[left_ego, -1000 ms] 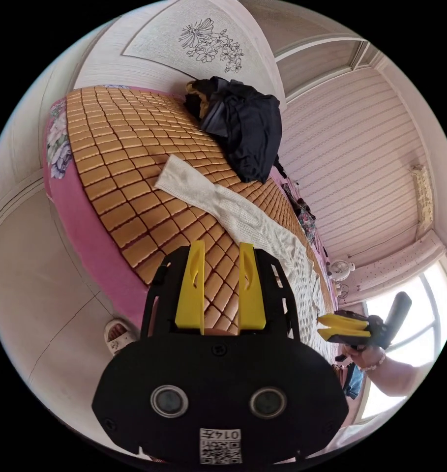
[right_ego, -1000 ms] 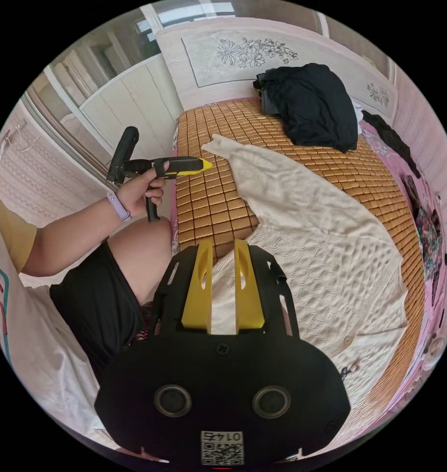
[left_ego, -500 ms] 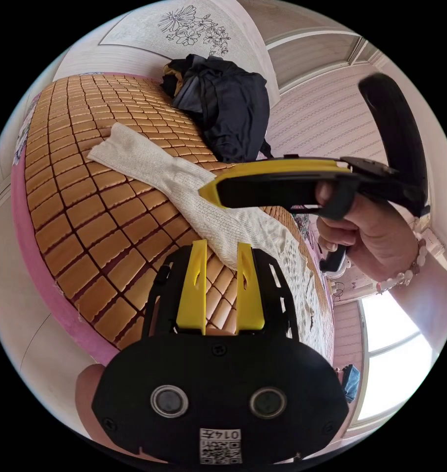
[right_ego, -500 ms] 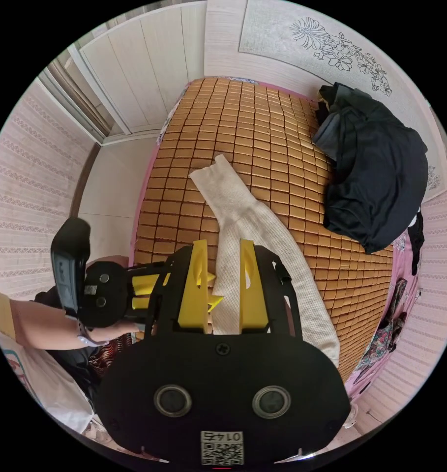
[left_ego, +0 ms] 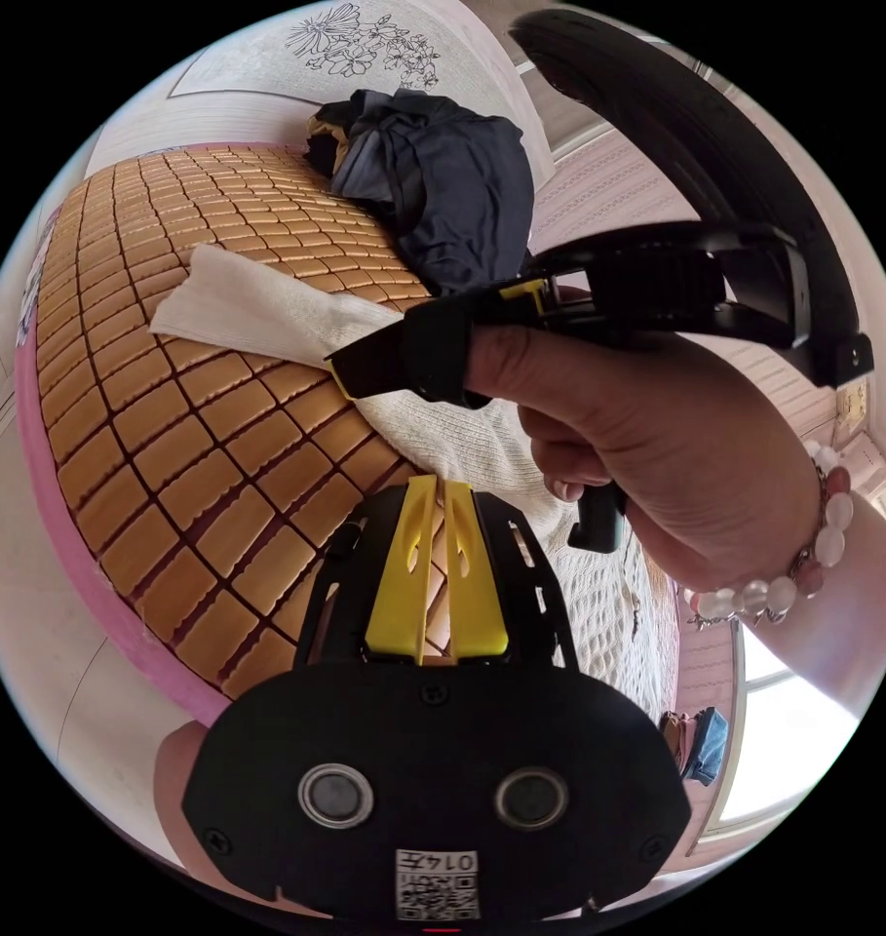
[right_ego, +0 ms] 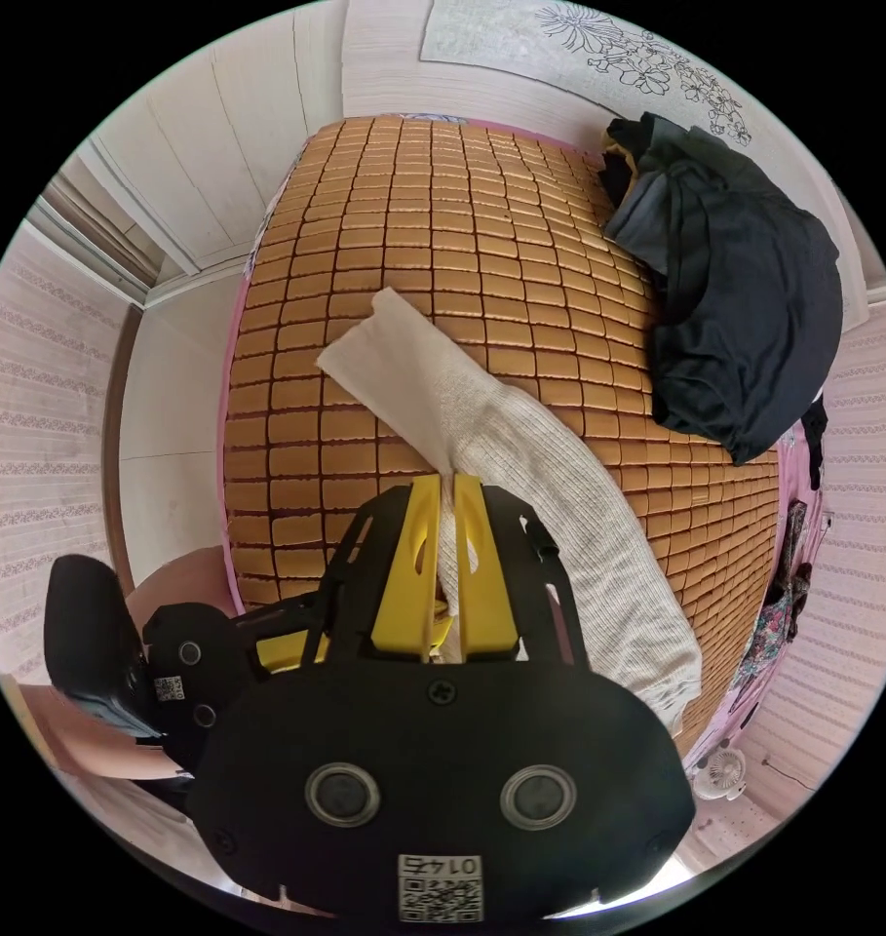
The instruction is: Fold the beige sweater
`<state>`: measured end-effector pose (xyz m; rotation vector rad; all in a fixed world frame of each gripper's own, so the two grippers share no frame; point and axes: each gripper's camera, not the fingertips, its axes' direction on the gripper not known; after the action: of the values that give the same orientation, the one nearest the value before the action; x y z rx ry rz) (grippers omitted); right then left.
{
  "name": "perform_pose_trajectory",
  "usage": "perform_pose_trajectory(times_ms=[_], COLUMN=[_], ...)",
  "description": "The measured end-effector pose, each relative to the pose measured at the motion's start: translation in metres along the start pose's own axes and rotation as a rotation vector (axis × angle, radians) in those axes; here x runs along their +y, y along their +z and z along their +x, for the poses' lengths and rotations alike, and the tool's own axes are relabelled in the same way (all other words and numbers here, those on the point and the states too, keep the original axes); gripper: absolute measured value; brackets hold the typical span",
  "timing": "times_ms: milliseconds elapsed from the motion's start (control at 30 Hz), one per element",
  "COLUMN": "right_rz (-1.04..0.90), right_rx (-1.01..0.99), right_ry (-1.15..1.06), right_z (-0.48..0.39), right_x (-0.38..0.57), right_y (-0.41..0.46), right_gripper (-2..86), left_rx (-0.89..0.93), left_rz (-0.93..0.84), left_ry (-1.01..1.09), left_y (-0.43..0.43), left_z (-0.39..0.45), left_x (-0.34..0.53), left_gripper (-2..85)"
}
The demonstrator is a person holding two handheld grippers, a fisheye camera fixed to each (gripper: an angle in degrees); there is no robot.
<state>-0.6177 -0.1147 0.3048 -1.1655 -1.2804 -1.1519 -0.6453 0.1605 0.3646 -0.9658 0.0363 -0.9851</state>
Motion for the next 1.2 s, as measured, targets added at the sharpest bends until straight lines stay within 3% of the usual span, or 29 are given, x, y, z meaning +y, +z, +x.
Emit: perform_pose_trajectory(times_ms=[200, 367, 467, 567, 733, 1000, 1133, 1200], right_rz=[0.227, 0.581, 0.681, 0.578, 0.343, 0.344, 0.151, 0.243], right_rx=[-0.217, -0.308, -0.229, -0.149, -0.003, 0.033, 0.042, 0.009], right_ry=[0.231, 0.574, 0.718, 0.904, 1.075, 1.164, 1.209, 1.179], right_z=[0.063, 0.136, 0.147, 0.143, 0.117, 0.133, 0.156, 0.154], right_x=[0.064, 0.232, 0.354, 0.465, 0.576, 0.617, 0.631, 0.641], right_y=[-0.037, -0.094, -0.118, -0.103, -0.053, -0.007, 0.033, 0.034], right_gripper=[1.3, 1.5, 2.4, 4.5, 7.8, 9.8, 7.5, 5.9], left_rx=[0.016, 0.060, 0.227, 0.314, 0.233, -0.014, -0.128, -0.152], left_rz=[0.040, 0.084, 0.069, -0.013, -0.209, -0.313, -0.331, -0.342], left_ry=[0.047, 0.336, 0.468, 0.592, 0.645, 0.672, 0.740, 0.760], left_y=[0.007, 0.005, 0.010, 0.030, 0.086, 0.156, 0.184, 0.192], left_z=[0.026, 0.104, 0.160, 0.202, 0.230, 0.249, 0.262, 0.271], left_x=[0.015, 0.032, 0.052, 0.084, 0.132, 0.158, 0.174, 0.180], left_gripper=[-0.6, -0.6, -0.5, -0.4, 2.6, 5.7, 5.1, 4.8])
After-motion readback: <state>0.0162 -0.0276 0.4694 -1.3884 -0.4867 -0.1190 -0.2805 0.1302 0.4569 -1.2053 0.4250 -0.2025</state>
